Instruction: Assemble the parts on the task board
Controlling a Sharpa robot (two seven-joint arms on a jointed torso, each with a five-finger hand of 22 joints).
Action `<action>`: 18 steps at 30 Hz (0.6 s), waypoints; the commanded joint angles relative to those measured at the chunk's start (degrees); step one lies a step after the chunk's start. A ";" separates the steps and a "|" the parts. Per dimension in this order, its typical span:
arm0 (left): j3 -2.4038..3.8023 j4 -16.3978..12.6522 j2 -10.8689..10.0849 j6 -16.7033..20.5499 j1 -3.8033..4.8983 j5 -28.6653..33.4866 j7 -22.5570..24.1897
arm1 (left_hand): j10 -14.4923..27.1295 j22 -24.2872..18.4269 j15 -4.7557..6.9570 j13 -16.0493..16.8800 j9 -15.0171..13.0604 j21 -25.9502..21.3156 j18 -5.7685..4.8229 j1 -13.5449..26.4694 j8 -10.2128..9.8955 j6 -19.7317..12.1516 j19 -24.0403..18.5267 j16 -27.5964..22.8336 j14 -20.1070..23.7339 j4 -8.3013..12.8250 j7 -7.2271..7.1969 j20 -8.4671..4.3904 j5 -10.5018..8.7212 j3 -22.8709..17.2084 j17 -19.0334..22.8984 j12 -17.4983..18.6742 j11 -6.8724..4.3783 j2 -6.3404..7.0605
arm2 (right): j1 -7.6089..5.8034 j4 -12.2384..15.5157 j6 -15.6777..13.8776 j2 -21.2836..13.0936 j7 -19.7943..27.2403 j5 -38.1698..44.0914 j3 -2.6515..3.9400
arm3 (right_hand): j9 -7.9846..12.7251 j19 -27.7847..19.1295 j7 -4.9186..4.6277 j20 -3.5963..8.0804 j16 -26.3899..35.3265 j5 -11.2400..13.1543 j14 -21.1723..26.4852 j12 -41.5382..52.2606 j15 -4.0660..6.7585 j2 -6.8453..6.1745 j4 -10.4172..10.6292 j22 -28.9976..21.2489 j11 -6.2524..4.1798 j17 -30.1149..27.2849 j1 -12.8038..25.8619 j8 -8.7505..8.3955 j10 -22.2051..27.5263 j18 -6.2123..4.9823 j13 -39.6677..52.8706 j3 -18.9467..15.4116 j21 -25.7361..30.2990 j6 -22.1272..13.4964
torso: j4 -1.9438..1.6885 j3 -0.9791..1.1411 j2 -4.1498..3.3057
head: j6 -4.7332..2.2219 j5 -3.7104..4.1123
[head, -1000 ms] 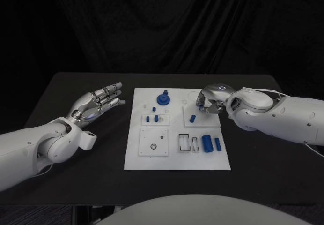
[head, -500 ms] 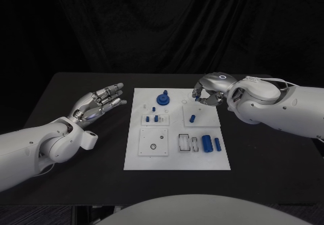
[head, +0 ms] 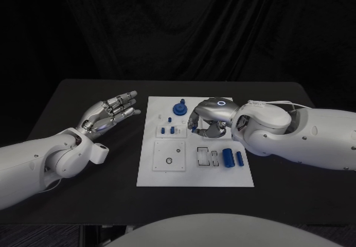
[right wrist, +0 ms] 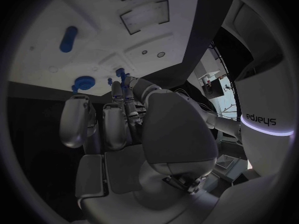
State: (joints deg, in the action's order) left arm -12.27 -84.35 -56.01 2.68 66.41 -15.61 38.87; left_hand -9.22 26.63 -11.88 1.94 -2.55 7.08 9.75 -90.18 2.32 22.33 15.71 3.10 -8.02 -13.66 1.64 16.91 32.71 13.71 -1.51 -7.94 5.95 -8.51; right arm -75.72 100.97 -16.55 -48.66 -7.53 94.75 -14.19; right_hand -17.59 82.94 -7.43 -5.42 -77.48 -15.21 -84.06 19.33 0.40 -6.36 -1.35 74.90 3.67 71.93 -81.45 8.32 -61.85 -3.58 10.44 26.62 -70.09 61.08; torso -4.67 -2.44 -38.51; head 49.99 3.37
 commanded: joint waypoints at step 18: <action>0.05 -0.12 0.90 -0.26 -0.10 0.37 2.97 | -0.01 -1.39 0.32 0.08 -0.08 -0.59 -1.53 -0.87 0.31 0.20 -1.25 -0.01 0.70 0.28 0.96 -0.22 -0.05 -0.87 0.06 -0.25 0.29 -1.36 | 5.21 -4.54 -2.07 7.27 2.40 6.61 0.03 | -0.09 0.30 -0.05 0.28 -0.42 0.14 -1.46 -0.50 0.39 -0.20 -0.29 9.56 0.14 0.19 -0.71 -0.12 -0.39 -0.55 0.01 -0.14 -0.85 -0.13 | -0.17 -0.04 -0.07 | 0.01 -1.97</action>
State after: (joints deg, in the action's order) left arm -12.27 -84.41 -55.28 2.68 66.40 -15.60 38.88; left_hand -9.22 25.30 -11.60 1.94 -2.54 6.78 8.80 -91.06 2.32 22.43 14.92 3.10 -7.73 -13.44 2.17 16.67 32.71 13.15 -1.50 -7.93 5.95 -9.39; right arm -70.81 96.65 -17.07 -41.54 -6.14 99.52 -14.18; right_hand -17.58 82.93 -7.43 -5.42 -77.67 -15.20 -84.06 19.11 0.40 -6.57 -1.35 74.90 3.58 72.02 -81.64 8.32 -61.94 -3.58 10.44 26.62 -70.73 61.08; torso -4.79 -2.50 -38.59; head 49.99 1.41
